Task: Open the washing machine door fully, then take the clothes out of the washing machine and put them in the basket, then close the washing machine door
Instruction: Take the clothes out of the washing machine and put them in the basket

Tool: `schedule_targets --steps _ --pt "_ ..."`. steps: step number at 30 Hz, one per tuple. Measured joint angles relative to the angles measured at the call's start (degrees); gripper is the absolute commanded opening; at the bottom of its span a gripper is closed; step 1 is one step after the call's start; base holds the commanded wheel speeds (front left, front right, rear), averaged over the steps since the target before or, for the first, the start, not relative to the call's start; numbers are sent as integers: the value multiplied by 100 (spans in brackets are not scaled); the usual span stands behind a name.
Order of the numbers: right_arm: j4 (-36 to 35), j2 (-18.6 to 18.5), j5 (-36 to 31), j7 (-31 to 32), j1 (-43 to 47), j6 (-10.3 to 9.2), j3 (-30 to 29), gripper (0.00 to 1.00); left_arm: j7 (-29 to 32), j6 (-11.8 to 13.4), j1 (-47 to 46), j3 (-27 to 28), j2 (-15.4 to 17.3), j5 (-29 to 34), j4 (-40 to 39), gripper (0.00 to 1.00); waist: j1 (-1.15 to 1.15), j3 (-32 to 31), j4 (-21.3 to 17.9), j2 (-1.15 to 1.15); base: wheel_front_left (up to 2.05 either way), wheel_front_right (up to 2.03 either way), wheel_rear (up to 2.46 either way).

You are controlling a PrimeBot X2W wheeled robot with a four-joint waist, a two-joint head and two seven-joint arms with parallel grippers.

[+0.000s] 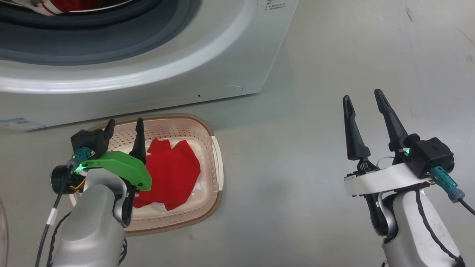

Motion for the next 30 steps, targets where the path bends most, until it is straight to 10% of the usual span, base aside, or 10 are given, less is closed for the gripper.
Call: schedule_targets --steps 30 --pt "205 -15 -147 1 993 -1 -314 100 -22 374 1891 242 -16 560 -2580 100 0 -1725 594 0 0 0 0"
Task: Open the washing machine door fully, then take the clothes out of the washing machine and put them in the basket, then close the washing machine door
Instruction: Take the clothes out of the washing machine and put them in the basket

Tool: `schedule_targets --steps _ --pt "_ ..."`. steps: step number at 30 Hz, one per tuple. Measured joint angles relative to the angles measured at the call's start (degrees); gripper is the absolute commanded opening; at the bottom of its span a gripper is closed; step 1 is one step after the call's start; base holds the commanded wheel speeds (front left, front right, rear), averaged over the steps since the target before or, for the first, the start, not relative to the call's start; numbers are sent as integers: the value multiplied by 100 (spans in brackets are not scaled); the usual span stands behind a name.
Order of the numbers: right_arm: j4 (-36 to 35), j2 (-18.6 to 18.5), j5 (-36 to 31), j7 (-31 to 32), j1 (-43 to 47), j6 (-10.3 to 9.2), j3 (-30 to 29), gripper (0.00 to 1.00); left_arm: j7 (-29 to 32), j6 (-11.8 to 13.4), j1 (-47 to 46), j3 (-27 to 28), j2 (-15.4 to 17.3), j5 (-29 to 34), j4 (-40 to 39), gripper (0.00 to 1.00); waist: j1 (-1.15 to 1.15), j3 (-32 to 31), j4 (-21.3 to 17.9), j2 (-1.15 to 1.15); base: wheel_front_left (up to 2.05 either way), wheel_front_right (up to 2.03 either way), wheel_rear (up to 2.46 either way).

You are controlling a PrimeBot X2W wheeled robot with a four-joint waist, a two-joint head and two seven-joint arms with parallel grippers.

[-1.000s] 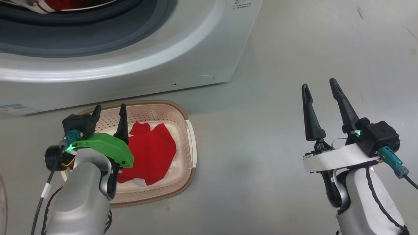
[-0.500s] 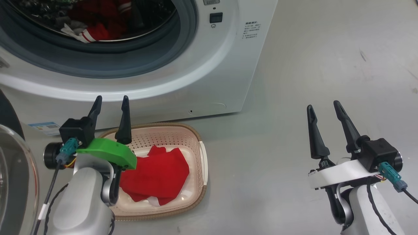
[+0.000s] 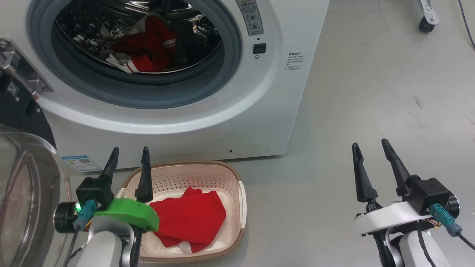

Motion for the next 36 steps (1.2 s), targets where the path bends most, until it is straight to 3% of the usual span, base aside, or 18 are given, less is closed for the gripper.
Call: schedule_targets --steps 16,36 --pt "-31 21 1 0 387 -5 26 100 0 156 916 9 11 41 -759 100 0 -347 178 0 0 0 0" --pt "-92 25 1 0 456 -58 120 100 51 257 1352 -32 25 119 -1347 100 0 -387 114 0 0 0 0"
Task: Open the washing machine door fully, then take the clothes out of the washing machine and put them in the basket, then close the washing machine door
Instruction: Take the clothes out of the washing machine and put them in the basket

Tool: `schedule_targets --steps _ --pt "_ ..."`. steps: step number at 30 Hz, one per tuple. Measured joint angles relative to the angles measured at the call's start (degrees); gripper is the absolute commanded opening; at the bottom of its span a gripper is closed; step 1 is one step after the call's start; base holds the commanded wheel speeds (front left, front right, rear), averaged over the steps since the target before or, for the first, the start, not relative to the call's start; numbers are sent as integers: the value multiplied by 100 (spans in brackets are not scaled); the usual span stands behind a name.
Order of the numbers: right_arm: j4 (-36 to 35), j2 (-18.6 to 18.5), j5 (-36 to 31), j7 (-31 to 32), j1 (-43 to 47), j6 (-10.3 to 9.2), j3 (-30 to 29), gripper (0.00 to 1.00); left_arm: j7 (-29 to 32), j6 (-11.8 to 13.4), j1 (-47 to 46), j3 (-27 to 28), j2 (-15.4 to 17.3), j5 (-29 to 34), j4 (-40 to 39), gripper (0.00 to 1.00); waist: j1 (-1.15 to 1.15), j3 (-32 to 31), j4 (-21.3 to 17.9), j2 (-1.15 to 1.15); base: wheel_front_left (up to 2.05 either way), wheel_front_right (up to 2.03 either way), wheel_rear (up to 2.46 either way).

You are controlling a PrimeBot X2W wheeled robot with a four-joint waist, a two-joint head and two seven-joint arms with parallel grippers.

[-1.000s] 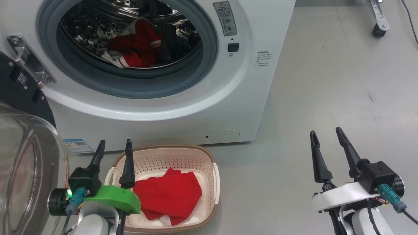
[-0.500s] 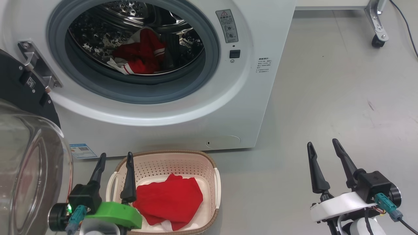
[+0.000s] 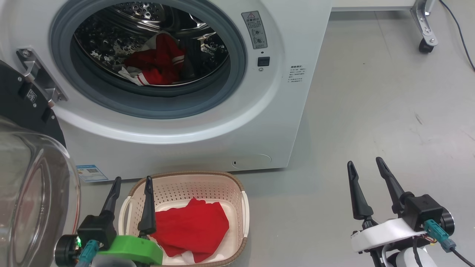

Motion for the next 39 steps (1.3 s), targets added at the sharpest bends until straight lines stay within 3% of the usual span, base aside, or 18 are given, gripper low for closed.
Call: schedule_targets --steps 24,39 --pt "-181 1 0 0 10 2 194 100 356 53 90 -88 16 13 -240 100 0 327 -83 0 0 0 0" --pt "-488 -2 11 -1 -419 62 404 100 896 -62 -1180 -123 19 -137 415 100 0 1285 -360 0 0 0 0"
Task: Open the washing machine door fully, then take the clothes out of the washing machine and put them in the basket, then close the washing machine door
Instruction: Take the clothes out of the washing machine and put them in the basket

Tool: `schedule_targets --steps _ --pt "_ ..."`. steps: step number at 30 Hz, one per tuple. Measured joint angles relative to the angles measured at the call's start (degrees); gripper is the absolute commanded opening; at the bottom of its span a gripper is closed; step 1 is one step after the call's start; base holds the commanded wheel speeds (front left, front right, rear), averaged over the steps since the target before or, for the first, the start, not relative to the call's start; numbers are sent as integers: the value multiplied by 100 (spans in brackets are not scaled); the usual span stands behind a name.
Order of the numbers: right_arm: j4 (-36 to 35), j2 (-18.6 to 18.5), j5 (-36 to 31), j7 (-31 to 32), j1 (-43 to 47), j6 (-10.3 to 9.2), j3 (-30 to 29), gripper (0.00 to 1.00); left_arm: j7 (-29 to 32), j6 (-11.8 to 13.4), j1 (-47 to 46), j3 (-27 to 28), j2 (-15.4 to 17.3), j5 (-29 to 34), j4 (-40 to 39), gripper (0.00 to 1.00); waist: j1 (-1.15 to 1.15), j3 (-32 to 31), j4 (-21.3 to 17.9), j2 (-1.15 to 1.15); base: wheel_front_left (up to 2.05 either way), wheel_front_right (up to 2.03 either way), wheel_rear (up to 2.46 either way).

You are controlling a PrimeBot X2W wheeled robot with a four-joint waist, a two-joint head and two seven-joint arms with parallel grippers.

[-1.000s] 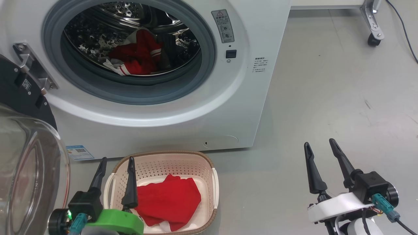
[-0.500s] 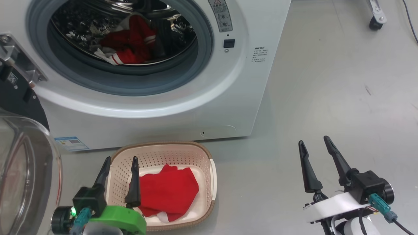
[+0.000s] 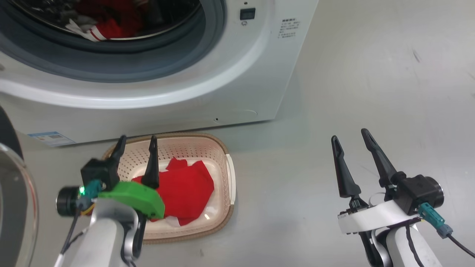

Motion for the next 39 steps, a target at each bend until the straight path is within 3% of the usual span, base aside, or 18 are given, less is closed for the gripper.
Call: schedule_targets --steps 8,29,39 --pt "-133 -4 170 1 -352 0 140 100 634 -158 -1189 24 143 -44 407 100 0 621 -210 0 0 0 0" --pt "-223 -8 823 1 -1149 -62 539 100 2581 -455 -4058 377 1668 223 980 100 0 1951 -959 0 0 0 0" --pt "-183 -8 969 0 -1302 -102 738 100 3196 -589 -4927 369 2150 457 1243 100 0 2251 -1295 0 0 0 0"
